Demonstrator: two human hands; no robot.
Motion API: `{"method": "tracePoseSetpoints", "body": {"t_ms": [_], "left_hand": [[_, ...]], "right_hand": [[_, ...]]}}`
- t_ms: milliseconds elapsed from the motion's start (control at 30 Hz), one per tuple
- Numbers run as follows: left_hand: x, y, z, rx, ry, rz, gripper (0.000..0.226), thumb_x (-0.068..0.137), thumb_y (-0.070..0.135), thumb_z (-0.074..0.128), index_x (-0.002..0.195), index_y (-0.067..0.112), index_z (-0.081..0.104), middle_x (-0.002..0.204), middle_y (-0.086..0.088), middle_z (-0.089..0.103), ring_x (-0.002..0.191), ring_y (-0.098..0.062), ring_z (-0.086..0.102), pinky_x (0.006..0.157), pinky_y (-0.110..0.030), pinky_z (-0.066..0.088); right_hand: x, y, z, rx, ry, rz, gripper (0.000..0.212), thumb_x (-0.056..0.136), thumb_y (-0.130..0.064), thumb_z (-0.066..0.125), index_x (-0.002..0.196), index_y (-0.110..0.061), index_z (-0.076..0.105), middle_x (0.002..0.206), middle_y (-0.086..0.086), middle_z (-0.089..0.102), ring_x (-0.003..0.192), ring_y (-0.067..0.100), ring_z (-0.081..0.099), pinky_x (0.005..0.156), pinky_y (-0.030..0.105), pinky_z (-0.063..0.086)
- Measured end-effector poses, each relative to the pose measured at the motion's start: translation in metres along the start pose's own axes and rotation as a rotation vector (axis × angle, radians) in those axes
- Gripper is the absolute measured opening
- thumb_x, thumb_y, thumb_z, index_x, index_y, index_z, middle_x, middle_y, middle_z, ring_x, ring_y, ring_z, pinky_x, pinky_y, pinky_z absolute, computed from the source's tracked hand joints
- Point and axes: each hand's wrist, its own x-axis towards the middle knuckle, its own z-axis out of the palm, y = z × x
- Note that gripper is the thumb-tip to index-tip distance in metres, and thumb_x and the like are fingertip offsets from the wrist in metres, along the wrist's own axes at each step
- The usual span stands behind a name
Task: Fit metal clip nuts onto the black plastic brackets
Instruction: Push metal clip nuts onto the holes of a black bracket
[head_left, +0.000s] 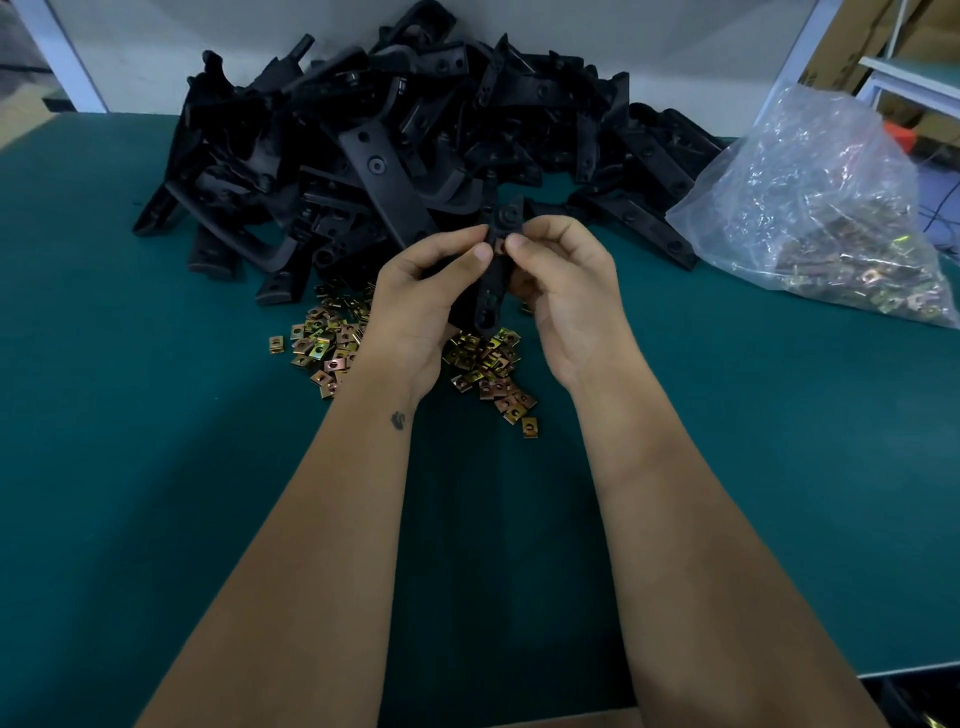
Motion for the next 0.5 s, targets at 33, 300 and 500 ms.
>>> {"method": "tracePoseSetpoints", "body": {"t_ms": [33, 300, 500], "left_hand": [[0.001, 0.001, -0.001, -0.029, 0.018, 0.0, 0.015, 0.092, 0.01, 0.065, 0.103, 0.015, 0.073, 0.105, -0.006, 0.075, 0.097, -0.018, 0.072, 0.076, -0.031, 0.057], [0.01, 0.003, -0.015, -0.228, 0.229, 0.011, 0.018, 0.092, 0.008, 0.065, 0.088, 0.022, 0.076, 0.093, 0.001, 0.076, 0.089, -0.013, 0.071, 0.066, -0.03, 0.056], [0.01, 0.001, -0.014, -0.209, 0.213, -0.005, 0.013, 0.092, 0.009, 0.066, 0.096, 0.018, 0.074, 0.094, 0.0, 0.076, 0.089, -0.012, 0.071, 0.069, -0.029, 0.056]], "right_hand": [[0.001, 0.0, -0.001, -0.07, 0.007, -0.008, 0.011, 0.091, -0.006, 0.062, 0.086, -0.015, 0.063, 0.083, 0.003, 0.066, 0.073, 0.01, 0.057, 0.066, 0.024, 0.046], [-0.002, 0.01, -0.006, -1.048, -0.051, -0.047, 0.018, 0.086, -0.018, 0.052, 0.085, -0.024, 0.069, 0.078, -0.008, 0.066, 0.071, 0.014, 0.06, 0.06, 0.03, 0.048], [0.0, 0.02, -0.001, -1.278, -0.166, -0.114, 0.019, 0.086, -0.034, 0.065, 0.091, -0.018, 0.073, 0.085, -0.004, 0.057, 0.093, 0.02, 0.056, 0.075, 0.036, 0.051]]}}
